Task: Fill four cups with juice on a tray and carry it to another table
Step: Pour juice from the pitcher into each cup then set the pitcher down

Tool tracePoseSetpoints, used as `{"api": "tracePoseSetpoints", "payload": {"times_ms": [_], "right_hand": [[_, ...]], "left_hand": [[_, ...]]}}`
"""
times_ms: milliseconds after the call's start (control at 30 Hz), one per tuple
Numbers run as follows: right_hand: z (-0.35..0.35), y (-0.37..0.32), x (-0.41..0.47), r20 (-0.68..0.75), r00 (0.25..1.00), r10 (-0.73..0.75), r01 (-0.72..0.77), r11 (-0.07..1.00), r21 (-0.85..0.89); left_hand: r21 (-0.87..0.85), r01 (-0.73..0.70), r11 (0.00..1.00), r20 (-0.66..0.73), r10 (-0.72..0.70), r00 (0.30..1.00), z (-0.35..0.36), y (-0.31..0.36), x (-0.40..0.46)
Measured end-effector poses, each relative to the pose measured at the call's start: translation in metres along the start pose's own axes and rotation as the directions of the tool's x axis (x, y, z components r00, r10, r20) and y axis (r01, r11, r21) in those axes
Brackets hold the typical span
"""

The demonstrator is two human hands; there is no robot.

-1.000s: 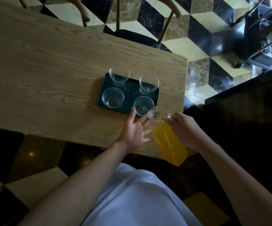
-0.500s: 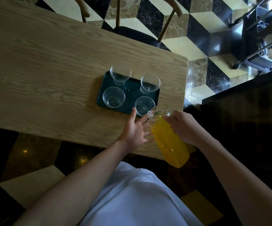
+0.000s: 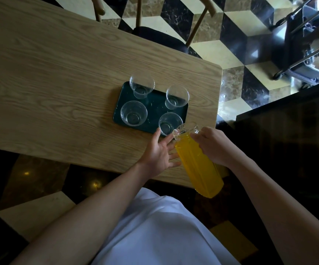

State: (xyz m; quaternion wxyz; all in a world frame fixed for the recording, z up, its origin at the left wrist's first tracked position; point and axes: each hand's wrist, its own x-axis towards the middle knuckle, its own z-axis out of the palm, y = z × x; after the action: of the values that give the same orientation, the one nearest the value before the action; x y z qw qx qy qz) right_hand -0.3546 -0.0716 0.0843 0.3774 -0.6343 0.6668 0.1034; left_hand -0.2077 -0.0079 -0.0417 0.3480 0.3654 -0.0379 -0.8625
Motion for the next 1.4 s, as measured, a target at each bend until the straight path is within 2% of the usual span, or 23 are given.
{"api": "tracePoseSetpoints", "payload": {"times_ms": [367,600,767,867,967,1033,1200,1300,1400], "right_hand": [[0.001,-0.001,0.008,0.036,0.999,-0.021,0.025,0.993,-0.117],[-0.003,-0.008,0.007,0.074,0.997,0.017,-0.009,0.994,-0.111],[-0.006,-0.012,0.006,0.097,0.988,-0.116,0.139,0.952,-0.274],[-0.006,-0.012,0.005,0.103,0.983,-0.154,0.178,0.939,-0.295],[-0.009,-0.014,0.005,0.09,0.984,-0.156,0.178,0.92,-0.349],[-0.009,-0.018,0.003,0.102,0.98,-0.173,0.197,0.925,-0.323],[-0.014,-0.018,0.007,0.128,0.972,-0.198,0.236,0.846,-0.478],[-0.014,-0.019,0.008,0.194,0.954,-0.228,0.298,0.786,-0.542],[-0.014,-0.017,0.014,0.203,0.948,-0.244,0.317,0.758,-0.57]], "left_hand": [[-0.046,0.013,0.999,0.0,-0.013,1.0,-0.001,0.001,-0.001],[-0.06,0.031,0.998,-0.032,-0.033,0.999,-0.002,-0.001,0.0],[-0.075,0.072,0.995,-0.054,-0.077,0.996,0.0,-0.005,0.001],[-0.083,0.074,0.994,-0.056,-0.079,0.995,0.001,-0.006,0.002],[-0.098,0.081,0.992,-0.058,-0.087,0.995,0.0,-0.005,0.003],[-0.107,0.086,0.991,-0.052,-0.092,0.994,0.0,-0.005,0.003],[-0.144,0.092,0.985,-0.036,-0.098,0.994,0.002,-0.005,0.003],[-0.176,0.097,0.98,-0.025,-0.103,0.994,0.003,-0.005,0.003],[-0.2,0.099,0.975,-0.01,-0.103,0.995,0.004,-0.004,0.003]]}}
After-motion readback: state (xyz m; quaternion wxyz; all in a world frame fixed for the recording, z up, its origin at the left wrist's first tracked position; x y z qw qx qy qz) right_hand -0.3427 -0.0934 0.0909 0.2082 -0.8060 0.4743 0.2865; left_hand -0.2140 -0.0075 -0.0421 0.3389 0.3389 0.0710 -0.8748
